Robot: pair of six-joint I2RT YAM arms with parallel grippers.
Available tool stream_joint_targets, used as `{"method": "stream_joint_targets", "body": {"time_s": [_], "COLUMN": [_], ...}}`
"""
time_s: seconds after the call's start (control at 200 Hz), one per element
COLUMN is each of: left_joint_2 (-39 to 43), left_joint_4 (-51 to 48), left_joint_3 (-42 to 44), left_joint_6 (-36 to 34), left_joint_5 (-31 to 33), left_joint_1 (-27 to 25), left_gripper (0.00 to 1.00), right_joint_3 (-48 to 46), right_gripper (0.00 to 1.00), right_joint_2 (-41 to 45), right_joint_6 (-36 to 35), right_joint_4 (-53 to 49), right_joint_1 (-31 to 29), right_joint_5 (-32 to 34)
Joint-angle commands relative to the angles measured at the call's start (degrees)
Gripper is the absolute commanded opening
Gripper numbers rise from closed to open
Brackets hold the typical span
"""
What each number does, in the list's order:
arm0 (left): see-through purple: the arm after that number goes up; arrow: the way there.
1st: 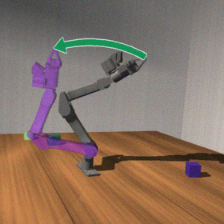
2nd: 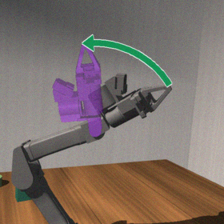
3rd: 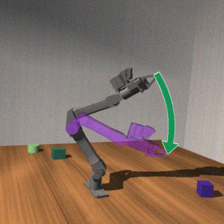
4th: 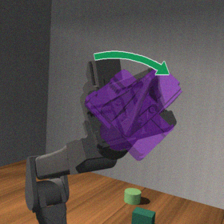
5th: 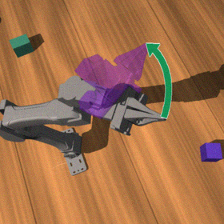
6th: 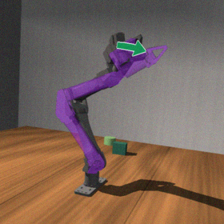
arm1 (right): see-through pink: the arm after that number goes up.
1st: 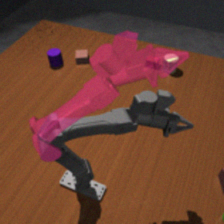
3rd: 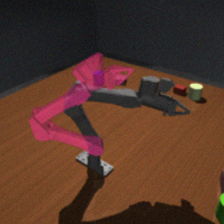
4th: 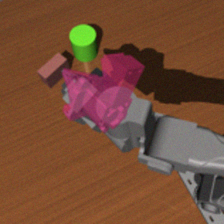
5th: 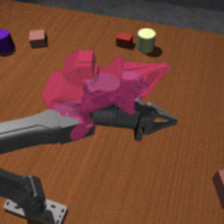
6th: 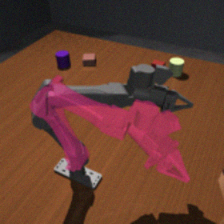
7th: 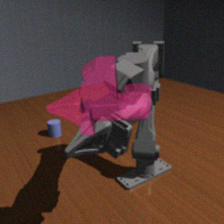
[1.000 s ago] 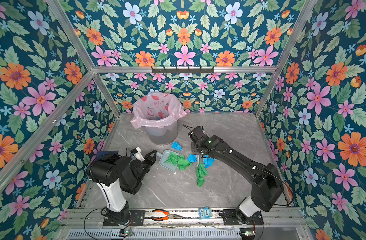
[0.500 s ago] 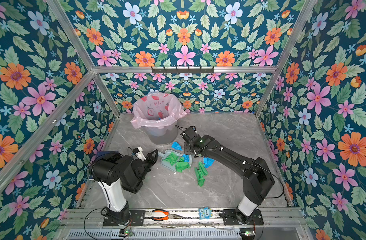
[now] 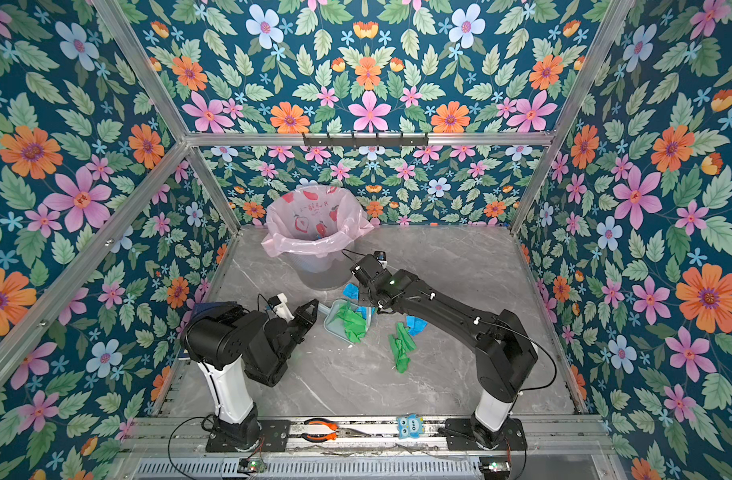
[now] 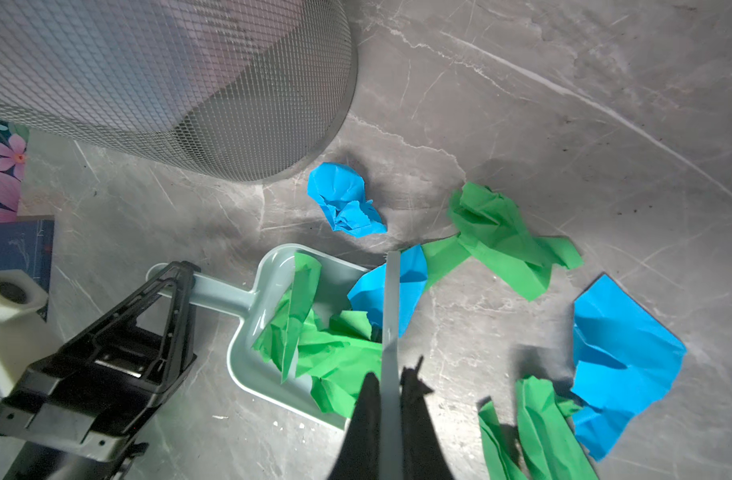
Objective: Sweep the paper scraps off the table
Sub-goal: 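Lift the brush away with the right gripper while the left gripper raises the dustpan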
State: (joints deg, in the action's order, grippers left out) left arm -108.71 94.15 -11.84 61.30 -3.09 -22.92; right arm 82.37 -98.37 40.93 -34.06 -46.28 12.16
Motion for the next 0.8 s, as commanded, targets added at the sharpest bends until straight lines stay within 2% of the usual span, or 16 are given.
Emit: {"method": "stream_joint_targets", "body": {"time_s": [0.0,0.3,0.795], "left_joint_2": [0.5,2.9,8.5], "left_joint_4": [1.8,1.9,1.9], "left_joint_3": [-0.1,0.0,1.4], "left_joint_6": [-0.2,1.8,7.4], "left_joint_5": [-0.2,-1.7,-2.8], "left_joint_1": [0.0,-0.2,-0.1], "left_gripper": [0.0,0.0,0.0], "right_joint_3": [0.8,3.4,5.0], "right_gripper": [0.0,0.0,0.0], "right_joint_2": [-0.5,-2.3,3.9], "right_joint_6": [0.2,-1.1,-4.2], "right_joint_4": [1.8,1.5,-3.8], "right_joint_1": [-0.2,-1.2,-1.4], "right_joint_5": [-0.9,-2.3,-1.6]}}
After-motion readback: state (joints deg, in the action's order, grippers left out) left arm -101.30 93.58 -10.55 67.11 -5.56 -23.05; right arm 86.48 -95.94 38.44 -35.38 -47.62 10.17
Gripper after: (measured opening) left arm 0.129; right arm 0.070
